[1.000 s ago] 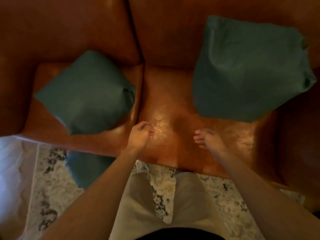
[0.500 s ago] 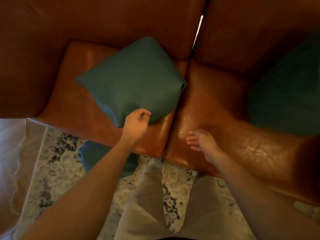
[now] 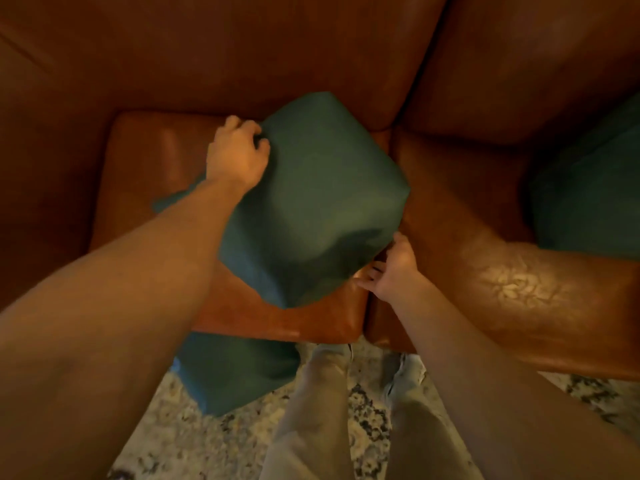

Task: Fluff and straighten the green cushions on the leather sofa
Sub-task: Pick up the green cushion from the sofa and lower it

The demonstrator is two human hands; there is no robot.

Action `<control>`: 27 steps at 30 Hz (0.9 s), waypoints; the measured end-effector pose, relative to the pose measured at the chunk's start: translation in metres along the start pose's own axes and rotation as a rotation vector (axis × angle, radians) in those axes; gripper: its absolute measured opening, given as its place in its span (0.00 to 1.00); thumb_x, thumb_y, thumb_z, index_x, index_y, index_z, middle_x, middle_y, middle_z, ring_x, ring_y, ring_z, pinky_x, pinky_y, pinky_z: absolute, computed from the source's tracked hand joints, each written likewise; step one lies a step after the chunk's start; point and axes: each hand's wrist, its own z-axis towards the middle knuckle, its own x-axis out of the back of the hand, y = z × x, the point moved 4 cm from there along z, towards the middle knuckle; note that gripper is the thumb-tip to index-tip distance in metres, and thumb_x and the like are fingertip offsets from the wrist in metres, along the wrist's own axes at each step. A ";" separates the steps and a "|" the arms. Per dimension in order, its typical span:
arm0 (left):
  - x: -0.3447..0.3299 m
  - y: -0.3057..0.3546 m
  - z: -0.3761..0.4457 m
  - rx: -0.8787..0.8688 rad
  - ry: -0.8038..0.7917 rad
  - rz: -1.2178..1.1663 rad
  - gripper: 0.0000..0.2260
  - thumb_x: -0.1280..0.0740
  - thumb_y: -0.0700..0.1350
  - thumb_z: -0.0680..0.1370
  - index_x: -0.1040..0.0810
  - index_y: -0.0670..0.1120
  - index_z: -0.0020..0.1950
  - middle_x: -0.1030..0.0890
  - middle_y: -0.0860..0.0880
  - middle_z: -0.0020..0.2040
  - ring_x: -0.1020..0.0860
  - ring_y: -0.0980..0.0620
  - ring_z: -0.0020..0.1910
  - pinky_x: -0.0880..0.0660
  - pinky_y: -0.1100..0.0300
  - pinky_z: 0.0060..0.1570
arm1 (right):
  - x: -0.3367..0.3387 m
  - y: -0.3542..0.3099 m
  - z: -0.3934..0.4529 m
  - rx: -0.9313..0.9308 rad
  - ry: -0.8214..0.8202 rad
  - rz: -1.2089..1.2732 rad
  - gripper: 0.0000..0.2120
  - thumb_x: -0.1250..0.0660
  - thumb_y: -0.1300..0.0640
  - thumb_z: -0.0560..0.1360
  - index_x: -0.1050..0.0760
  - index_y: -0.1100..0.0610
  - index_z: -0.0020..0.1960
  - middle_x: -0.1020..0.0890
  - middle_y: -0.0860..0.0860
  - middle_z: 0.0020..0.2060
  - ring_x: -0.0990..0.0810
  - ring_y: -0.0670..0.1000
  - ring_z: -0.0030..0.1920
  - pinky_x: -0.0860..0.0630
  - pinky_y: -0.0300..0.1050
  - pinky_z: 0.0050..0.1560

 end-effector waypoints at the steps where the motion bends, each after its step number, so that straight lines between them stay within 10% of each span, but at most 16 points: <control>1: -0.003 -0.005 0.009 0.032 -0.031 0.009 0.16 0.40 0.49 0.80 0.24 0.43 0.63 0.28 0.38 0.63 0.29 0.36 0.62 0.30 0.45 0.62 | -0.004 -0.002 0.003 -0.020 -0.001 0.035 0.30 0.42 0.38 0.78 0.36 0.54 0.74 0.29 0.58 0.69 0.29 0.61 0.67 0.31 0.64 0.61; 13: -0.035 -0.030 0.062 0.217 -0.365 -0.182 0.28 0.50 0.66 0.80 0.31 0.51 0.73 0.31 0.45 0.74 0.34 0.42 0.72 0.39 0.52 0.70 | -0.019 -0.006 0.035 -0.044 0.094 0.010 0.48 0.39 0.27 0.69 0.48 0.52 0.79 0.39 0.55 0.76 0.41 0.62 0.75 0.46 0.70 0.71; 27: -0.027 -0.018 -0.002 0.118 -0.206 -0.307 0.24 0.49 0.60 0.82 0.29 0.49 0.71 0.28 0.43 0.70 0.32 0.43 0.70 0.37 0.52 0.70 | 0.006 -0.003 0.023 0.182 0.107 0.063 0.44 0.43 0.24 0.69 0.40 0.51 0.77 0.32 0.51 0.73 0.35 0.56 0.73 0.41 0.57 0.75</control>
